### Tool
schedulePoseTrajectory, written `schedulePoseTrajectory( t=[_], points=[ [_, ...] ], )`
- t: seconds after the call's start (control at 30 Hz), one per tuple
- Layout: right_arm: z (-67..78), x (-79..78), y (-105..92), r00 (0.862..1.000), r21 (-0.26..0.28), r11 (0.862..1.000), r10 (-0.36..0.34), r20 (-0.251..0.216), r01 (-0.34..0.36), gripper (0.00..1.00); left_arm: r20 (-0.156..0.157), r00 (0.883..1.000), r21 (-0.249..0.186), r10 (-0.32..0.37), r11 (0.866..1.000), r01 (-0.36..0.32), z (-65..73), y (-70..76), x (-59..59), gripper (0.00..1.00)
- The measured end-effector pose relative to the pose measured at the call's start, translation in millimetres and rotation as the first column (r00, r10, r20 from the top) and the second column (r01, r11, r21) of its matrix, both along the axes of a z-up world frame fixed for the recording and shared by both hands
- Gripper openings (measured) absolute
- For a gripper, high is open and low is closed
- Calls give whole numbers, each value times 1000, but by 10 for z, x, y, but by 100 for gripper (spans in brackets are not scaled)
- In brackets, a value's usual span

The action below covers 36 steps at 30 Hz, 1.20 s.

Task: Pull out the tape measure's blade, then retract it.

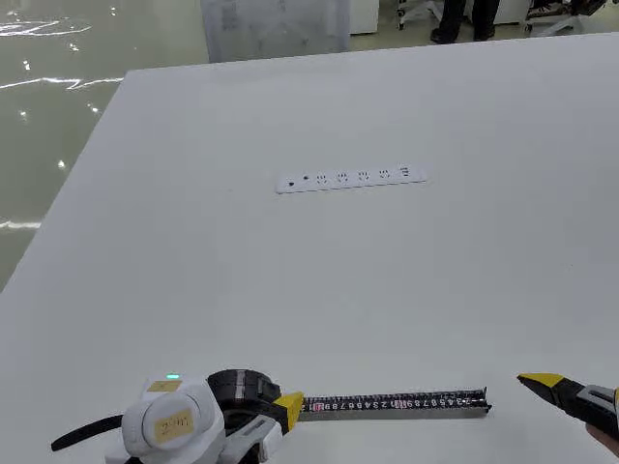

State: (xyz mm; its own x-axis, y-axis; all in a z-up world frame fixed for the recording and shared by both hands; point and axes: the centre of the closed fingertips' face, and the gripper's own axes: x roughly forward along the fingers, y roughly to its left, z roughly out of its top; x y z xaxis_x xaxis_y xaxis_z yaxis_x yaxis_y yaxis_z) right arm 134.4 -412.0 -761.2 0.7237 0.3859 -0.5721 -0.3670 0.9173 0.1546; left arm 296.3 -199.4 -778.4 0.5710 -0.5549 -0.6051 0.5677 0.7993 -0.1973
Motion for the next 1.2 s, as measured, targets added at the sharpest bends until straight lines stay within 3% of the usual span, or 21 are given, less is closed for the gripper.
schedulePoseTrajectory(
  t=[0.5, 0.9, 1.2],
  points=[
    [-7, 0, -17, 1000, 1, 1000, -1, -3, 1, 86, -20, 999, -23, 27, 999, -27, 45, 26, -37, 75],
    [-40, 9, -79, 1000, 6, 1000, -4, -6, 4, 84, 4, 999, 23, 51, 998, -51, -21, 22, -6, 73],
    [-76, 51, -69, 1000, 18, 1000, 19, -1, -19, 75, 1, 997, 35, 77, 996, -77, -71, 49, 19, 70]
  ],
)
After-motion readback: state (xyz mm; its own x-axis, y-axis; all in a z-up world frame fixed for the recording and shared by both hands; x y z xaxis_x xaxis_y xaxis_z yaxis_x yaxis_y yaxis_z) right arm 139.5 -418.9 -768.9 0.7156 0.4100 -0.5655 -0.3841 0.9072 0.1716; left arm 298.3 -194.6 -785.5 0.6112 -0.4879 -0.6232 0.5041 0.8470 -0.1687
